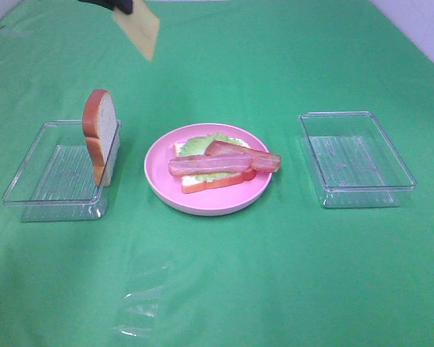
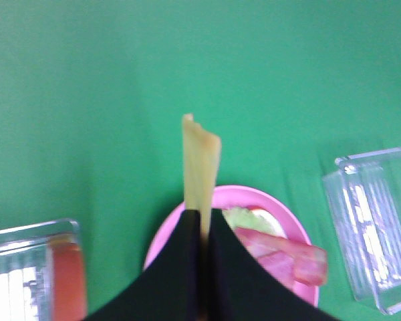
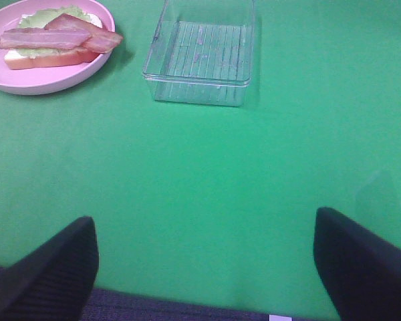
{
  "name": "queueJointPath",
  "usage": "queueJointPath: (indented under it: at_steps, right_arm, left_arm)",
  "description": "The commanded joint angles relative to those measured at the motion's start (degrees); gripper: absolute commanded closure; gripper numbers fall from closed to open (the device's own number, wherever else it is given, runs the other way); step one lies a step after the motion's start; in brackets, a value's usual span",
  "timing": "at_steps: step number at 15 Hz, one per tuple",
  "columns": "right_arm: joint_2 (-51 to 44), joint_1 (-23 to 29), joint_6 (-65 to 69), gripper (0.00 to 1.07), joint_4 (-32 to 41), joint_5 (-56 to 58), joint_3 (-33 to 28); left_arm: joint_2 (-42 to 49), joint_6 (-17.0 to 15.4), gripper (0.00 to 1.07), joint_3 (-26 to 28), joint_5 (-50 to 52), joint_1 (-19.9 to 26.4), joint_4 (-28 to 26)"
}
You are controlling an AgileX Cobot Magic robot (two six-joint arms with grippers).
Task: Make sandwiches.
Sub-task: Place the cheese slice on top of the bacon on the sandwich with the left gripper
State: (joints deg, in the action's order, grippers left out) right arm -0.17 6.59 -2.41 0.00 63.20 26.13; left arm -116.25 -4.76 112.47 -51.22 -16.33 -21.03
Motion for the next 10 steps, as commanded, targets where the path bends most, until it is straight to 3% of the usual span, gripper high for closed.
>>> queueJointPath:
  at_steps: [1,4,7,8,10]
  right_arm:
    - [-1.89,-0.4,0.06,0.23,0.0,-0.34,-0.29]
    - [-1.89,-0.4,0.06,0.23,0.0,-0.34,-0.29]
    - [-1.89,-0.4,0.06,0.23,0.0,-0.34,-0.29]
    - [-1.89,-0.4,0.06,0.23,0.0,-0.34,-0.29]
    - [-1.89,-0.4,0.06,0.23,0.0,-0.34,-0.29]
  left_arm:
    - [-3.15,2.69,1.07,0.17,-0.06,-5.27,-5.16]
    - [-8.02,6.02,1.07,0.17,0.06,-10.54,-10.43]
    - [-13.81,8.65,1.07,0.17,-0.29,-12.26,-16.67]
    - [-15.01,7.85,1.07,0.17,-0.69,-12.26,-16.21]
    - [-17.19,4.76,1.07,0.17,-0.8,-12.09,-9.91]
